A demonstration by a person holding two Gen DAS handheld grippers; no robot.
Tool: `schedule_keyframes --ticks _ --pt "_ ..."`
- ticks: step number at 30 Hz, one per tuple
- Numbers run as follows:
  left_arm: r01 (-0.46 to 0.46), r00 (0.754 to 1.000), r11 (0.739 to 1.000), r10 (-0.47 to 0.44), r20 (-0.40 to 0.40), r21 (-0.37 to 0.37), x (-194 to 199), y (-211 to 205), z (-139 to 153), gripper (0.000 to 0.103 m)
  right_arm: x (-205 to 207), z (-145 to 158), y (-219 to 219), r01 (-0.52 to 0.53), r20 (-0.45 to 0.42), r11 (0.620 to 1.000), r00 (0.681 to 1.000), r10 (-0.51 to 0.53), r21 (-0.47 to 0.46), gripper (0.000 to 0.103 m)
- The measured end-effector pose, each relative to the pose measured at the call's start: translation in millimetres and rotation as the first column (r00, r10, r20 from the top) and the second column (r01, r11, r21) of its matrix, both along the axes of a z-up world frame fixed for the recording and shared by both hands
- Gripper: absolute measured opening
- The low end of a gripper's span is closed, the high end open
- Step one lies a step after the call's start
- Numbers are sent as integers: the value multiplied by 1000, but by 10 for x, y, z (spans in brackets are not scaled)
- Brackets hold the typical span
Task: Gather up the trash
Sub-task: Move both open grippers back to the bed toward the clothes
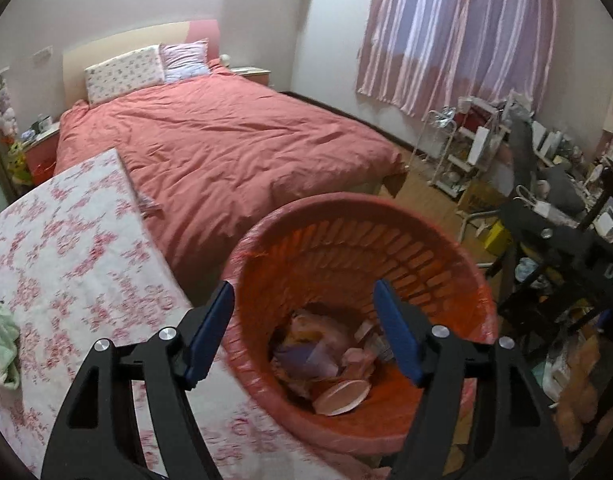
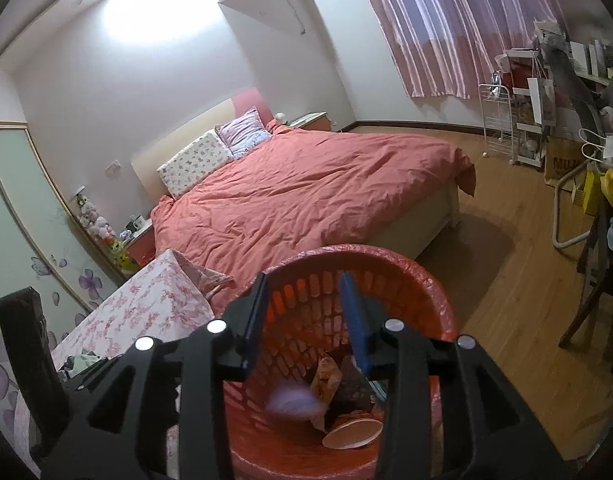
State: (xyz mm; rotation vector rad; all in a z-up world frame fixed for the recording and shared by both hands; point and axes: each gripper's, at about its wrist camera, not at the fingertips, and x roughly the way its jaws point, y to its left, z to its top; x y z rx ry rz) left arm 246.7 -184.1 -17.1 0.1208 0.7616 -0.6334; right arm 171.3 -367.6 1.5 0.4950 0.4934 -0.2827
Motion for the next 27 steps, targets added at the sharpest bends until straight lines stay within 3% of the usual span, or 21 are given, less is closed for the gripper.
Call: schedule_keyframes --ticks 8,16,22,27 --pt "-109 994 993 108 28 54 5 463 38 79 161 74 387 -64 -34 996 997 62 -67 39" --pt "-251 966 966 245 80 68 5 1261 154 83 434 140 1173 -231 -66 967 972 225 -104 38" --pt "-408 911 910 400 103 75 47 2023 193 86 648 165 1892 -376 -95 919 926 366 -120 38" --pt "-536 843 841 528 103 76 45 2721 186 86 820 118 2519 -490 -126 862 871 476 -128 38"
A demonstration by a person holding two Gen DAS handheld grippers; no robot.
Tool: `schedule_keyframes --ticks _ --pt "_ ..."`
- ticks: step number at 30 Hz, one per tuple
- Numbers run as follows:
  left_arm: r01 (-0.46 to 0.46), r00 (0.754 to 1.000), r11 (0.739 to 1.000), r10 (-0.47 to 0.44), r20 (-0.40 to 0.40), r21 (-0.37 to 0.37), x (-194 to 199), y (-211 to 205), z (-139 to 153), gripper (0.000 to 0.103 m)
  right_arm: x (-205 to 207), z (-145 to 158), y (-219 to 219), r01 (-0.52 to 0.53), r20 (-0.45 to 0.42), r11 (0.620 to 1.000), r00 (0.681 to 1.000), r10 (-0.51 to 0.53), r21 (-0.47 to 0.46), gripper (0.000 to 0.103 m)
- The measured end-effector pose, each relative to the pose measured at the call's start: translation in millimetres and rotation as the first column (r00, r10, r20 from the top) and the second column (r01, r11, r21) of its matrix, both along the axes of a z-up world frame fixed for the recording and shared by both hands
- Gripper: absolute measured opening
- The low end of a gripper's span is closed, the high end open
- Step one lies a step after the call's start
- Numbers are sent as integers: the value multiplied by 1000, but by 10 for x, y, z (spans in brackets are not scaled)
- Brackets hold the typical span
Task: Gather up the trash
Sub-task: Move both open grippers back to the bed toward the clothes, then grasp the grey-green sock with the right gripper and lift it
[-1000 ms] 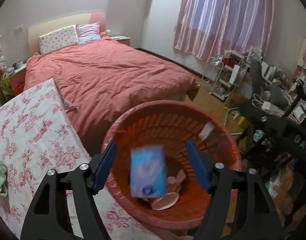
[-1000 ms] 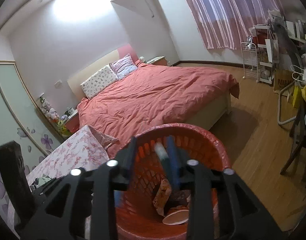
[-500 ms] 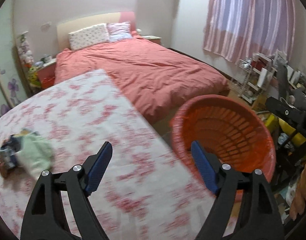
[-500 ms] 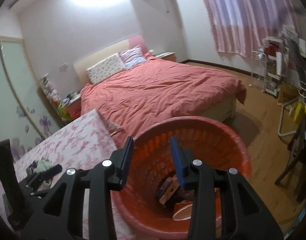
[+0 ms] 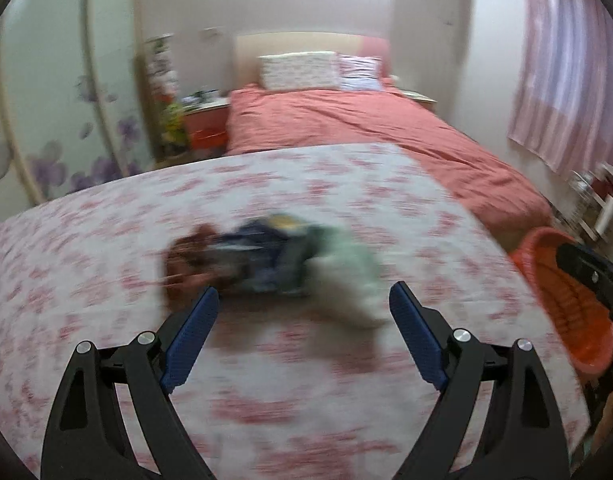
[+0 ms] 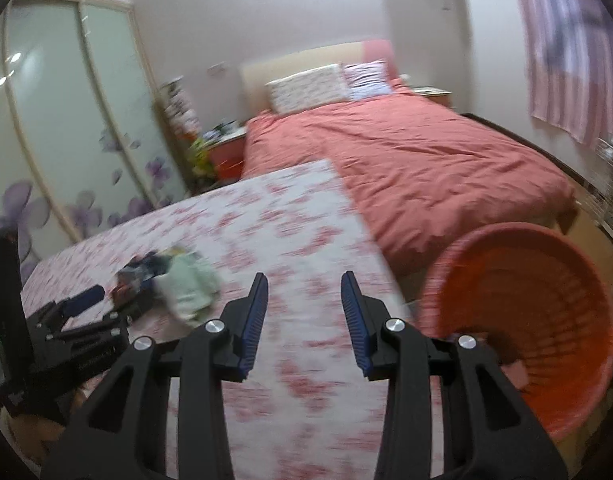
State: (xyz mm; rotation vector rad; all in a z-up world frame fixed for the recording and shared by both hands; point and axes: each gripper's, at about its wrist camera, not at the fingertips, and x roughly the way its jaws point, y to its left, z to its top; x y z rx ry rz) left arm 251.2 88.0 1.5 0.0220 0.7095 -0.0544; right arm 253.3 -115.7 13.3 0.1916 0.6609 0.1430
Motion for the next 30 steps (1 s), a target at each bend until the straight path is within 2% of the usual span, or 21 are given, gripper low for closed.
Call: schedule_keyframes --ticks 7,11,16,22,23,26,30 --pt "-157 988 988 156 15 5 -54 697 1 86 192 -198 795 -144 -53 988 988 142 -50 38" --pt "-186 982 982 186 16 7 -81 914 -34 86 330 -314 1066 -177 -89 983 981 171 -57 37" --pt "-204 979 979 204 0 -11 -92 1126 -97 86 448 -350 1278 -184 -88 979 980 177 -84 37" --pt "-207 978 978 206 -25 -39 -77 1242 -174 86 595 -470 1421 -173 -126 972 980 154 -161 36" --pt "-205 979 978 204 -29 -46 -69 1255 -185 86 604 -491 1417 -172 -130 971 980 152 -164 27" --pt "-197 980 979 196 -36 -53 -54 1266 -219 86 598 -501 1323 -156 -124 976 983 138 -151 10" --pt "-190 981 980 188 -45 -50 -20 1261 -255 86 571 -463 1147 -109 -103 983 990 95 -145 6"
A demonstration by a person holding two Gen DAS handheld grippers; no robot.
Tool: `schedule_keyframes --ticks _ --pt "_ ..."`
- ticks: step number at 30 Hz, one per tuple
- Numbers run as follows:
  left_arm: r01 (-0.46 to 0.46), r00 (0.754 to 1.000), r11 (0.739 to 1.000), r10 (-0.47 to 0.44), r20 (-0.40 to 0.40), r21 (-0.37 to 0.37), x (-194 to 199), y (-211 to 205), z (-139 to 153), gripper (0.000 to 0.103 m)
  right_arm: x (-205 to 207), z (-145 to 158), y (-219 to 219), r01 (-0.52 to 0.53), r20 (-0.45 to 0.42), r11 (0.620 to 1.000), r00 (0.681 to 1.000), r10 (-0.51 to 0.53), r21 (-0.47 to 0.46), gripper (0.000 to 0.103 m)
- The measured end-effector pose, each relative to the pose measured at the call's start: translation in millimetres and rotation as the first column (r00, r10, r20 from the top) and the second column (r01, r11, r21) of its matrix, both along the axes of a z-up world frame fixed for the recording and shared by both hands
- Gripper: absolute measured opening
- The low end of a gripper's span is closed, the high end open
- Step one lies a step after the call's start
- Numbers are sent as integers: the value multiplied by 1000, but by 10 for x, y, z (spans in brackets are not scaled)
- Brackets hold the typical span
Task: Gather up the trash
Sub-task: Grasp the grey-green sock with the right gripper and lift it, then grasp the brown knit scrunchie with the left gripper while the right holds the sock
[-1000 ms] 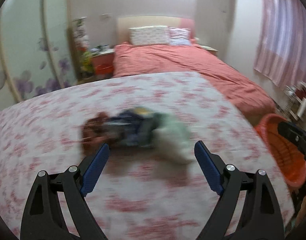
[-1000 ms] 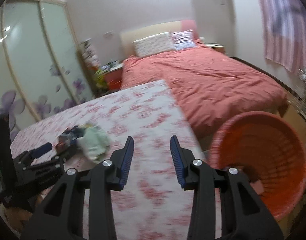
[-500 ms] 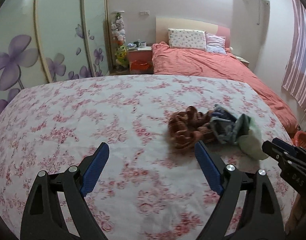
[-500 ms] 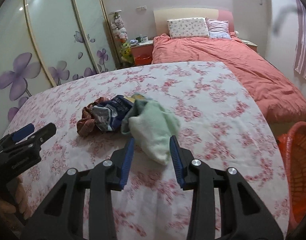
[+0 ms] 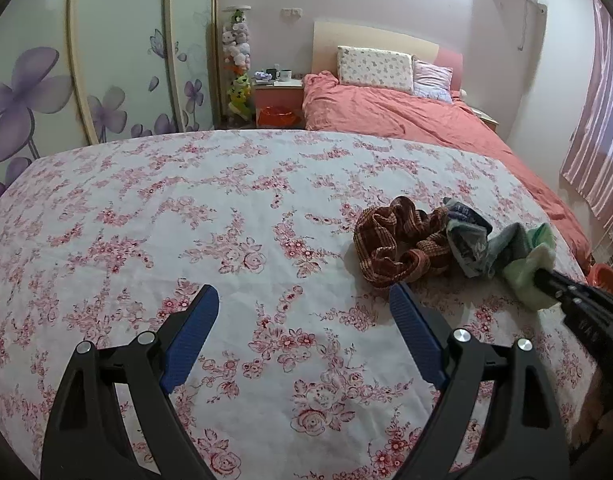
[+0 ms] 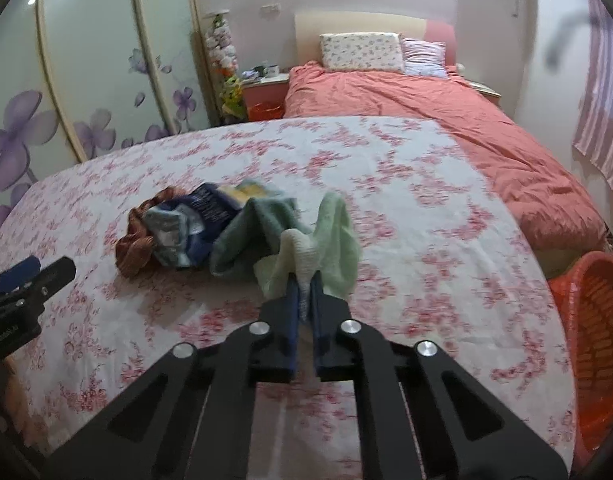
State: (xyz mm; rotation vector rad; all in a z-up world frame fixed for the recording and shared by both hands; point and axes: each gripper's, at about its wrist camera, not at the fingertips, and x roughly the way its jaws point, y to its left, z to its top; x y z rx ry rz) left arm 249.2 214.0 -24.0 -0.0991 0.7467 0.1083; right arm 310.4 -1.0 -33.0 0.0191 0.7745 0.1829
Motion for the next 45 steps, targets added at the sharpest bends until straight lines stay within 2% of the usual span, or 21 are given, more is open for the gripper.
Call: schedule_keyframes --ticks 5,11,21,27,33,35,37,41,43,45 --pt "14 1000 1000 -15 -6 -7 44 -36 -15 86 -11 84 -344 103 25 994 994 -103 32 6" --pt "41 999 999 -41 -9 -5 92 -139 -19 86 -48 190 -561 162 68 986 984 -165 40 5" --pt "58 998 998 -58 -16 3 173 -229 -42 85 -162 279 -700 143 104 986 983 -152 90 5" --pt "37 999 999 -37 -10 6 329 -226 -34 84 -233 359 -735 132 129 986 981 -144 98 5" --pt "44 997 998 -46 -59 -44 638 -280 -107 72 -247 344 -730 131 123 987 982 -142 93 5" --pt "42 994 999 -40 -97 15 701 -339 -171 60 -256 327 -727 128 122 988 983 -139 92 5" --pt "27 992 998 -21 -127 51 714 -315 -221 58 -264 319 -719 124 123 988 983 -135 86 6" --pt "-51 991 994 62 -120 94 668 -75 -191 54 -272 314 -723 122 122 988 984 -133 91 6" --pt "-84 988 993 94 -122 84 663 72 -172 48 -272 313 -709 118 121 989 984 -129 93 6" --pt "-76 989 996 80 -122 42 644 152 -156 46 -276 309 -685 112 121 989 985 -123 93 6"
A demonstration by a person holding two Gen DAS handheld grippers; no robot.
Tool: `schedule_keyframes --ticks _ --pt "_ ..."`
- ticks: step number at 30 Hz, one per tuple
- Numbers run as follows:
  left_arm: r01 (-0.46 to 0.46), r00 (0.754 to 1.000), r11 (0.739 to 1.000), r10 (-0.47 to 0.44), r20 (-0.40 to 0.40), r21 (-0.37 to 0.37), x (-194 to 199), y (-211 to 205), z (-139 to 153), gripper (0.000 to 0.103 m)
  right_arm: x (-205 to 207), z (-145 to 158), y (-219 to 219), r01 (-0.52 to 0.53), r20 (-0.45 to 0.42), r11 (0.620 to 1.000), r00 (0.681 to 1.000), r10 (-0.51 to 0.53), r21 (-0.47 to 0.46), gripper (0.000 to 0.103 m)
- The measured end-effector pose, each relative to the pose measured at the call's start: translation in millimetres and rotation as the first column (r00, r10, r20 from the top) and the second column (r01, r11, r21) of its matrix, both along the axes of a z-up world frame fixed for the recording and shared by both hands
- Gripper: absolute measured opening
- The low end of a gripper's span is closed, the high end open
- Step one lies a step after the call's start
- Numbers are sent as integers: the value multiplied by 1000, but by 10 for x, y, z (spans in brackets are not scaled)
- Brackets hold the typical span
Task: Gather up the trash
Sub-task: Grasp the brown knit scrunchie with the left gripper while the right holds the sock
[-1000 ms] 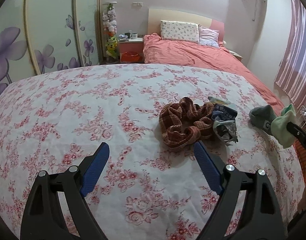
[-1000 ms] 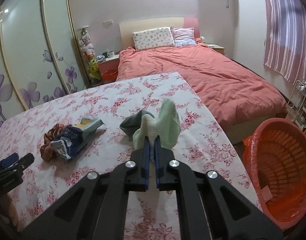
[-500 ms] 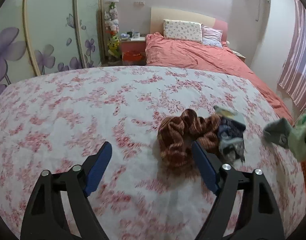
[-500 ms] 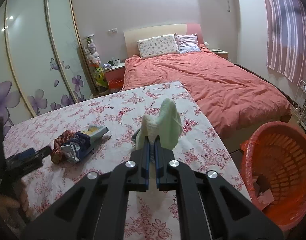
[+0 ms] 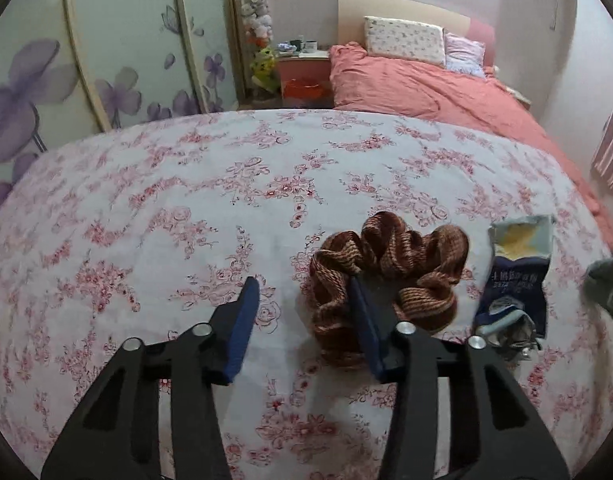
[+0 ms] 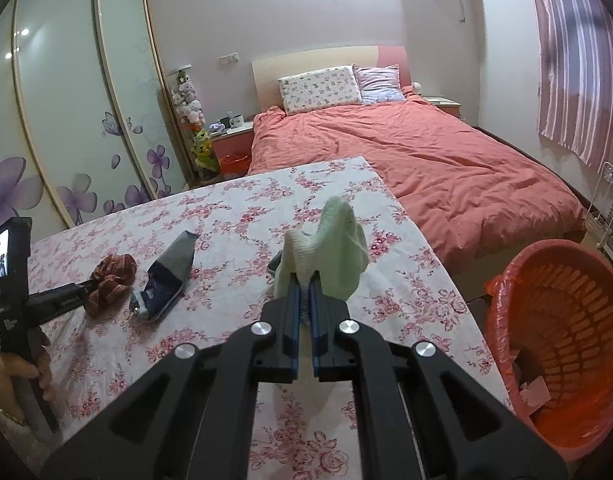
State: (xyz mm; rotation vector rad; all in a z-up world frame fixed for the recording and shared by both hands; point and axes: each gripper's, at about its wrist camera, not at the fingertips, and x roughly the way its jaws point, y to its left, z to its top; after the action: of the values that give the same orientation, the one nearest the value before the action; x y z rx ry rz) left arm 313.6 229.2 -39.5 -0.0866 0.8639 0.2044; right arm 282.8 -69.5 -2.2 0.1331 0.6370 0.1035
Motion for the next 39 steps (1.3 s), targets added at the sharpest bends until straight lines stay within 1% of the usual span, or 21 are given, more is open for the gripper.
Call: schedule_keyframes --ticks 4,8,14,22,26,32,34,37,39 --pt "38 999 999 -38 13 3 -26 -72 9 46 -6 -2 44 -10 -2 1000 1000 10 -4 6" --pt "69 998 997 -69 2 -17 5 -175 -26 47 -33 3 34 -15 5 1000 1000 15 -11 6" --pt "60 998 997 -60 -1 -40 -2 -181 -56 47 -46 -6 -90 1 -4 1000 1000 -1 12 6" --pt "57 998 998 -56 14 -41 -66 -179 -47 47 -55 -165 -125 -12 -44 999 999 14 41 6" --pt "57 998 998 -56 28 -41 -104 -168 -22 47 -84 -127 -164 -28 -23 996 999 30 83 6" --pt "58 998 998 -57 34 -34 -94 -182 -5 48 -148 66 -235 -45 42 993 998 41 109 7" --pt "58 998 998 -57 32 -37 -90 -181 -8 48 -164 91 -266 -47 49 992 998 41 121 10" --pt "55 998 997 -54 29 -51 -86 -181 -11 48 -183 81 -296 -39 39 993 999 34 111 10" --pt "58 998 997 -57 31 -48 -95 -192 -7 48 -217 57 -291 -30 37 996 999 27 83 6"
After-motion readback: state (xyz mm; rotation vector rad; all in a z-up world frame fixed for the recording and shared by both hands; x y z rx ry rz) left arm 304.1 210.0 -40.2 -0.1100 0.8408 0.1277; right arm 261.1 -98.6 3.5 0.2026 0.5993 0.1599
